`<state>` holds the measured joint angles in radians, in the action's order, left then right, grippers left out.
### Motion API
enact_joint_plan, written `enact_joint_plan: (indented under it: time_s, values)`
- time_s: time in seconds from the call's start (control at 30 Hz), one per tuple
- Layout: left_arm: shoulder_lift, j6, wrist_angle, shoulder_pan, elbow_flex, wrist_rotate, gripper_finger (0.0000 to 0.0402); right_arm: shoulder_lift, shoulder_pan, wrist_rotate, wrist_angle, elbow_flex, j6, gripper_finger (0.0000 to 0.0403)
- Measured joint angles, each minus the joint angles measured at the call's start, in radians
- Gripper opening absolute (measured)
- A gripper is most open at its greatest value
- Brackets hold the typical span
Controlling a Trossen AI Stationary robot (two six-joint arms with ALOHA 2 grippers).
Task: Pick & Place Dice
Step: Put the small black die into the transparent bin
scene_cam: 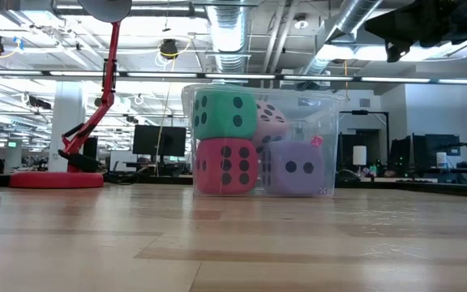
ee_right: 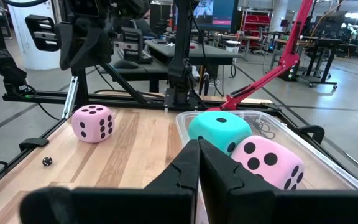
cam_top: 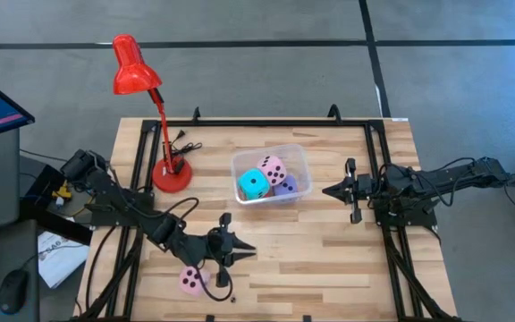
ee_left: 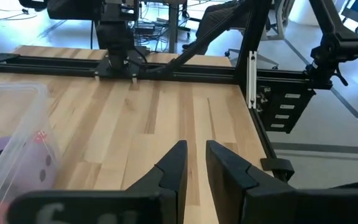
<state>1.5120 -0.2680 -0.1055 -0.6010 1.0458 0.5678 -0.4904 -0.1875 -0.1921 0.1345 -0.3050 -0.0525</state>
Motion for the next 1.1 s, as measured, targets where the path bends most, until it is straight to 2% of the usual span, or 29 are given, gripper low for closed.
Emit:
enact_joint_plan:
  time_s: [0.13,0.33,0.47,0.7,0.83,1.1]
  values:
    - [0.000,-0.001,-0.012,0.000,0.005,0.000,0.0045,0.000,0.000,0.000,0.000,0.000,0.000,0.0005]
    - [0.000,-0.002,0.075,0.000,0.026,0.000,0.0006,0.000,0.000,0.000,0.000,0.000,0.000,0.0005]
    - [0.005,-0.055,0.083,0.000,0.026,0.007,0.0002,0.000,0.000,0.000,-0.008,0.000,0.000,0.0005]
    - [0.101,-0.028,0.096,-0.007,0.106,0.008,0.0000,0.000,0.000,0.000,-0.010,0.000,-0.011,0.0005]
    - [0.163,-0.008,0.234,-0.009,0.198,0.015,0.0000,0.000,0.000,0.000,-0.009,0.000,-0.024,0.0005]
    - [0.257,-0.082,0.495,-0.012,0.383,0.038,0.0000,0.000,0.000,0.000,-0.009,0.000,-0.061,0.0005]
